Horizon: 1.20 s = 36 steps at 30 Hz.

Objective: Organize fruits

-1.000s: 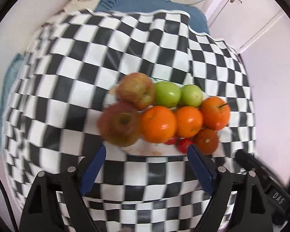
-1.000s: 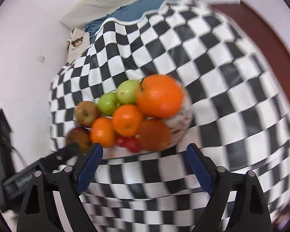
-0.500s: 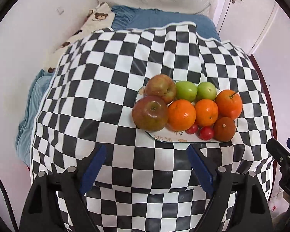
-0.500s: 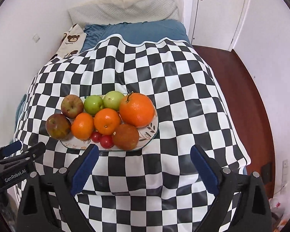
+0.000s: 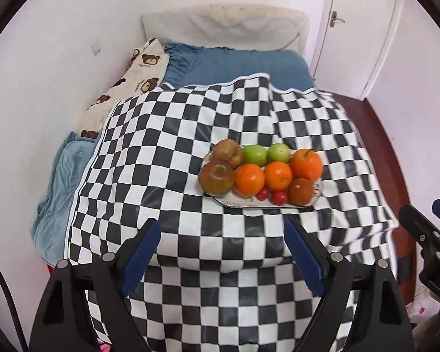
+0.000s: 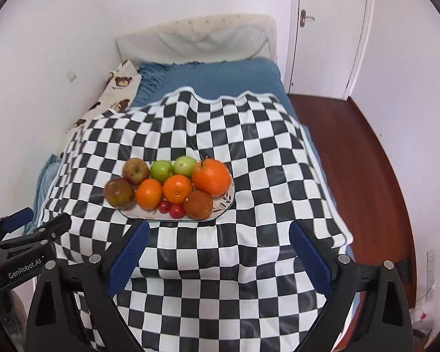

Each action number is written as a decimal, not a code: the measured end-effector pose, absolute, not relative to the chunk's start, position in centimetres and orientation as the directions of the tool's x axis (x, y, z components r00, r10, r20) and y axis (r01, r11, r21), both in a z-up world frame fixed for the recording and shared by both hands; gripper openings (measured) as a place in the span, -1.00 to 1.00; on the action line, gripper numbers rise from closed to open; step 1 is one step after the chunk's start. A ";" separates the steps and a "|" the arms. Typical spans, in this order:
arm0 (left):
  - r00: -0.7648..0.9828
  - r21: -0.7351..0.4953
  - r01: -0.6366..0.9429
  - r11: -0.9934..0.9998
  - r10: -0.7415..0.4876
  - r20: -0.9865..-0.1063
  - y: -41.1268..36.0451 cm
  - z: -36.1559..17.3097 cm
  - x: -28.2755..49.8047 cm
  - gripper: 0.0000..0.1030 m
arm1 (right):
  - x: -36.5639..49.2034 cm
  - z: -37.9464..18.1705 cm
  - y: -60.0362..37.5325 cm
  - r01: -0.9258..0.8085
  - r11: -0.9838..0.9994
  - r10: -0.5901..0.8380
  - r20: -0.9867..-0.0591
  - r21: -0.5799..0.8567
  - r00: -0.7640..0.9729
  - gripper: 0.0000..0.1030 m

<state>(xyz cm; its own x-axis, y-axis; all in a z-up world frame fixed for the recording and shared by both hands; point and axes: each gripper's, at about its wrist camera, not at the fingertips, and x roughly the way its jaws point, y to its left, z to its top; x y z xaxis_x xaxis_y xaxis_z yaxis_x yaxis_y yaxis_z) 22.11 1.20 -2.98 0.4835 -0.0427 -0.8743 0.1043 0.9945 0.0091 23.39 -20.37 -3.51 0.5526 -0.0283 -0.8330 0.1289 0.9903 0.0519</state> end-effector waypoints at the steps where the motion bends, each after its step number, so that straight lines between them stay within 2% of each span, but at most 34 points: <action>1: 0.488 0.007 0.107 0.994 -0.047 -0.872 1.2 -2.5 21.7 0.67 | 22.7 -2.8 -20.4 0.129 0.990 -0.032 -0.828 0.049 0.560 0.90; 19: 0.582 -0.029 0.140 0.990 -0.106 -0.806 1.2 5.7 14.3 0.67 | 13.7 6.9 -20.3 0.102 0.992 -0.007 -0.755 0.079 0.655 0.90; 32: 0.596 -0.023 0.152 0.988 -0.110 -0.796 1.0 6.2 13.4 0.67 | 12.6 8.1 -20.5 0.113 0.991 -0.017 -0.753 0.076 0.658 0.91; 34: 0.604 -0.020 0.145 0.989 -0.104 -0.790 1.0 6.2 13.5 0.67 | 13.1 7.6 -20.7 0.112 0.990 -0.013 -0.752 0.081 0.659 0.96; 36: 0.609 -0.020 0.133 0.991 -0.098 -0.787 1.2 6.0 13.9 1.00 | 13.3 7.4 -20.8 0.114 0.990 -0.017 -0.749 0.079 0.663 0.97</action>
